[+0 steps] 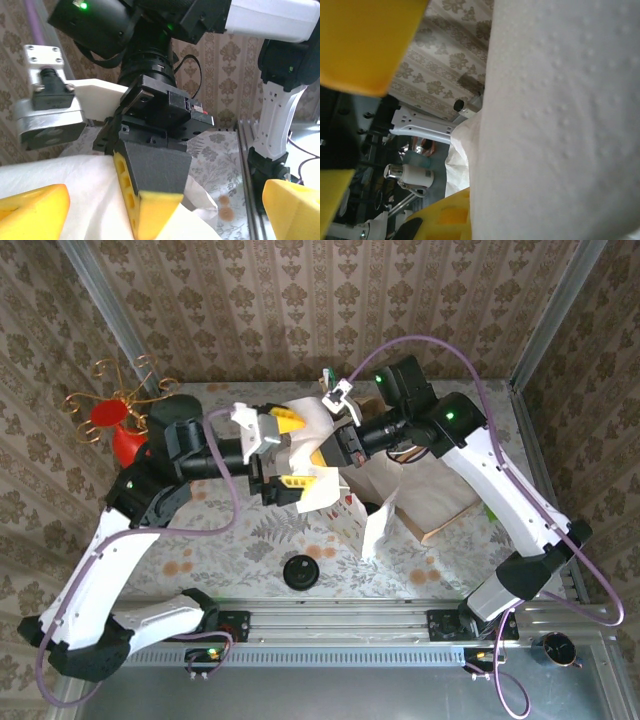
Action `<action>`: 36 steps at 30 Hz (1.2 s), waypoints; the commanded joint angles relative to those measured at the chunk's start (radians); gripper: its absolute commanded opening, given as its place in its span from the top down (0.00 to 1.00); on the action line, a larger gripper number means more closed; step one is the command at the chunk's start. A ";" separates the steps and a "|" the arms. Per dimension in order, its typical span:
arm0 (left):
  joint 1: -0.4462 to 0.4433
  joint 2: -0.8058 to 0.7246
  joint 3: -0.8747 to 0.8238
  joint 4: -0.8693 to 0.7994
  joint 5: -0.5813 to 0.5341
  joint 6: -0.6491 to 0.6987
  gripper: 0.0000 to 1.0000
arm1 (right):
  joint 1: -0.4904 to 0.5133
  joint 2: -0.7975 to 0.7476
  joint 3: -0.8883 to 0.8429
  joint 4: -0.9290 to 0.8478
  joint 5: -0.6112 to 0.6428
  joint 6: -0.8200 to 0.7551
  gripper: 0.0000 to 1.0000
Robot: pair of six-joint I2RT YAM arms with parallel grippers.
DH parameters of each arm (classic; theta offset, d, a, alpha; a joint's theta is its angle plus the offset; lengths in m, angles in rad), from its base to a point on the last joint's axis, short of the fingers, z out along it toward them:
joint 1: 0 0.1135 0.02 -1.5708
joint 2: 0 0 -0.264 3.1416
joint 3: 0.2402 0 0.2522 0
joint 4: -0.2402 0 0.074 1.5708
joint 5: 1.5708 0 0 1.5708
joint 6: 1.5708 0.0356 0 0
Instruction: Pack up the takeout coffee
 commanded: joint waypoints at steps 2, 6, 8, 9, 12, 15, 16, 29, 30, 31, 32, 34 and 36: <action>-0.072 0.043 0.101 -0.114 -0.122 0.191 0.00 | 0.022 0.000 0.080 -0.048 -0.041 -0.003 1.00; -0.093 0.054 0.101 -0.147 -0.192 0.228 0.00 | 0.026 -0.006 0.099 -0.049 -0.050 0.004 1.00; -0.098 0.047 0.090 -0.150 -0.222 0.236 0.00 | 0.030 -0.011 0.098 -0.048 -0.057 0.008 1.00; -0.102 0.047 0.087 -0.160 -0.236 0.243 0.00 | 0.032 -0.016 0.099 -0.046 -0.060 0.009 1.00; -0.110 0.053 0.083 -0.194 -0.280 0.255 0.00 | 0.033 -0.028 0.100 -0.036 -0.065 0.019 1.00; -0.112 0.060 0.071 -0.218 -0.319 0.250 0.02 | 0.033 -0.038 0.099 -0.023 -0.070 0.029 1.00; -0.113 0.059 0.065 -0.222 -0.328 0.249 0.04 | 0.033 -0.042 0.099 -0.020 -0.069 0.031 1.00; -0.113 0.014 0.001 -0.229 -0.409 0.218 0.49 | 0.033 -0.053 0.092 -0.008 -0.068 0.042 1.00; -0.113 0.016 0.002 -0.232 -0.413 0.215 0.53 | 0.033 -0.054 0.089 -0.005 -0.067 0.044 1.00; -0.112 0.014 0.000 -0.232 -0.420 0.210 0.58 | 0.033 -0.056 0.087 -0.002 -0.067 0.045 1.00; -0.112 0.012 -0.002 -0.230 -0.424 0.207 0.61 | 0.032 -0.056 0.086 -0.001 -0.067 0.046 1.00; -0.113 0.005 -0.006 -0.219 -0.426 0.199 0.67 | 0.033 -0.057 0.079 0.003 -0.067 0.048 1.00; -0.112 -0.003 -0.012 -0.204 -0.417 0.186 0.71 | 0.033 -0.061 0.066 0.012 -0.068 0.053 1.00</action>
